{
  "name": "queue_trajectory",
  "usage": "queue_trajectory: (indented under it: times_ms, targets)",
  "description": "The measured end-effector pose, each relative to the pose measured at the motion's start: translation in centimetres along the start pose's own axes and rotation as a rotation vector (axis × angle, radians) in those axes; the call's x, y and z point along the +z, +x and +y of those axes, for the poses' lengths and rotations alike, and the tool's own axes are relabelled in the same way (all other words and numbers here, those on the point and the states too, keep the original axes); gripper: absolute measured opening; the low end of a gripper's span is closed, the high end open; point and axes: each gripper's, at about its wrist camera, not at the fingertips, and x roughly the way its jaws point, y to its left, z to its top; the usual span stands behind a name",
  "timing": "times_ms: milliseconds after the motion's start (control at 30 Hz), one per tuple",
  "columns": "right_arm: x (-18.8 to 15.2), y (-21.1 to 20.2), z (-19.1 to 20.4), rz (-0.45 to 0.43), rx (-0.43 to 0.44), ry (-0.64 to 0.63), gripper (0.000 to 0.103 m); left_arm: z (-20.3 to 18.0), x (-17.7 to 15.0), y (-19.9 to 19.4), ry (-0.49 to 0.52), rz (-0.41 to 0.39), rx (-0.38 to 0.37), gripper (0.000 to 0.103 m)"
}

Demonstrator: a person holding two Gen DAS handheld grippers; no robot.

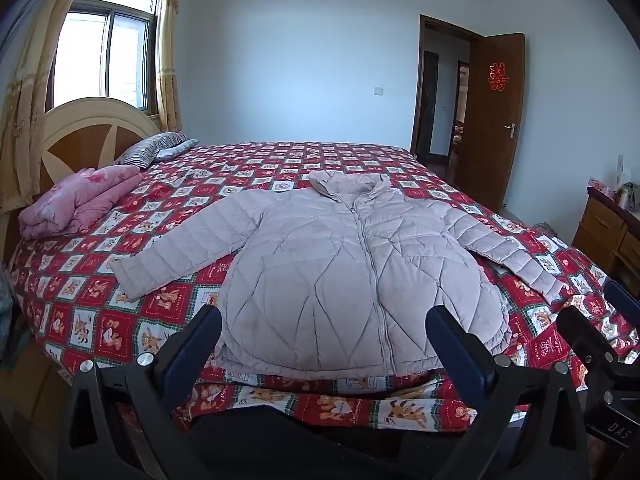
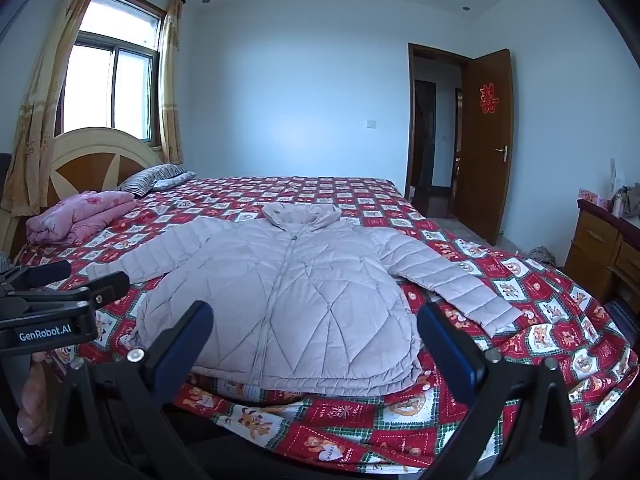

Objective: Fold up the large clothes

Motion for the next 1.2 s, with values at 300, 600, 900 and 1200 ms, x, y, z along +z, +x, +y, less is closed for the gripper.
queue_trajectory:
  times_ms: [300,600,900,1200]
  targets:
    - [-0.16,0.25,-0.01,0.006,0.003,0.005,0.103,0.64,0.29,0.15,-0.006,0.007,0.0,0.102]
    - [-0.25,0.42,0.0,0.018,0.008,0.007,0.103,0.61,0.18,0.18,-0.003,0.006,0.001,0.102]
    - [-0.34,0.54,0.1,0.025,0.01,0.008,0.103,0.67,0.14,0.07,-0.003,0.0,0.003,0.102]
    - [-0.46,0.59,0.21,0.029,0.013,0.008,0.103,0.74,0.2,0.0,-0.003,-0.003,0.006,0.102]
